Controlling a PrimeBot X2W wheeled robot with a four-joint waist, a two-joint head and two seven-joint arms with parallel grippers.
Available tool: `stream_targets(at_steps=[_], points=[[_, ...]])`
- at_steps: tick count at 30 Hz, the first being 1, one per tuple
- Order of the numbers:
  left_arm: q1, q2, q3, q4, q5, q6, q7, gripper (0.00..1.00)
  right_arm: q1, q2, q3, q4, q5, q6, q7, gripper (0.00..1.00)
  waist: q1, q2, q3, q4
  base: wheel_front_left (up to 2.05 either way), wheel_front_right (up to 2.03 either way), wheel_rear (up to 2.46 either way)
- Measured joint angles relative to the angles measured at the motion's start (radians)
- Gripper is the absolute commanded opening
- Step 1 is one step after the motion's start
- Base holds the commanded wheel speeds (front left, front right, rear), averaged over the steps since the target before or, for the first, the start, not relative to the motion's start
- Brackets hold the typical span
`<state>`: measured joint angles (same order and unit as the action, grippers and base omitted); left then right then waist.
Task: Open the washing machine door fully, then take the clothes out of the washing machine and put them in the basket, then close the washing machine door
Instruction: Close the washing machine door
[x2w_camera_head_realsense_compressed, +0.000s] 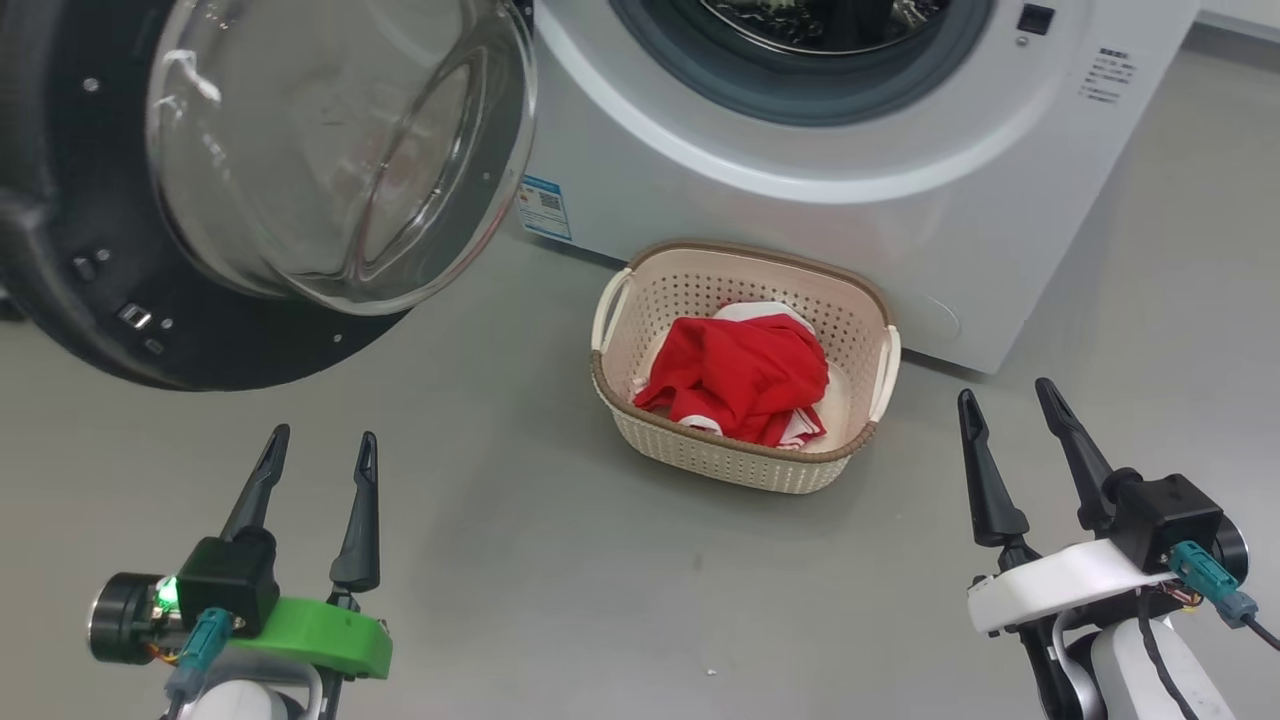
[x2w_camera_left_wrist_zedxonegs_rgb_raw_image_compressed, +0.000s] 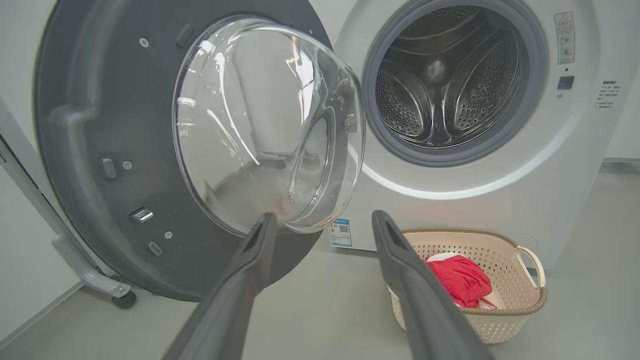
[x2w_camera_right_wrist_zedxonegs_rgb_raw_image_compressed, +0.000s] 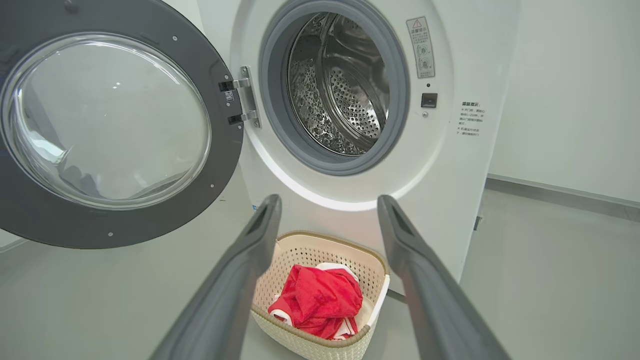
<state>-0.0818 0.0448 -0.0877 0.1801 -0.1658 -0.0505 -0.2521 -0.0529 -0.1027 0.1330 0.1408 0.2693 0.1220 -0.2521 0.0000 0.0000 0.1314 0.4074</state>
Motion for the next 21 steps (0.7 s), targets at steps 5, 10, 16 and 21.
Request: stream_targets(at_steps=[5,10,16,21], points=[[0.002,-0.001,0.002,0.000,-0.001,0.004,0.000,1.00,0.000,0.001,0.015,0.002,0.001,0.000,0.000,1.00,0.0000,0.0000,-0.008,0.060,0.00,0.00,0.00],[0.023,-0.002,0.030,-0.020,-0.002,0.019,0.000,1.00,-0.002,0.003,0.069,0.007,0.001,0.000,0.000,1.00,0.0000,0.0000,-0.012,0.106,0.00,0.00,0.00],[0.032,-0.002,0.051,-0.043,-0.012,0.028,0.000,1.00,-0.023,0.001,0.105,0.018,0.001,0.000,0.000,1.00,0.0000,0.0000,0.000,0.125,0.00,0.00,0.00],[0.042,-0.002,0.061,-0.062,-0.012,0.036,0.000,1.00,-0.043,-0.002,0.127,0.030,0.003,0.000,0.000,1.00,0.0000,0.0000,0.005,0.131,0.00,0.00,0.00]])
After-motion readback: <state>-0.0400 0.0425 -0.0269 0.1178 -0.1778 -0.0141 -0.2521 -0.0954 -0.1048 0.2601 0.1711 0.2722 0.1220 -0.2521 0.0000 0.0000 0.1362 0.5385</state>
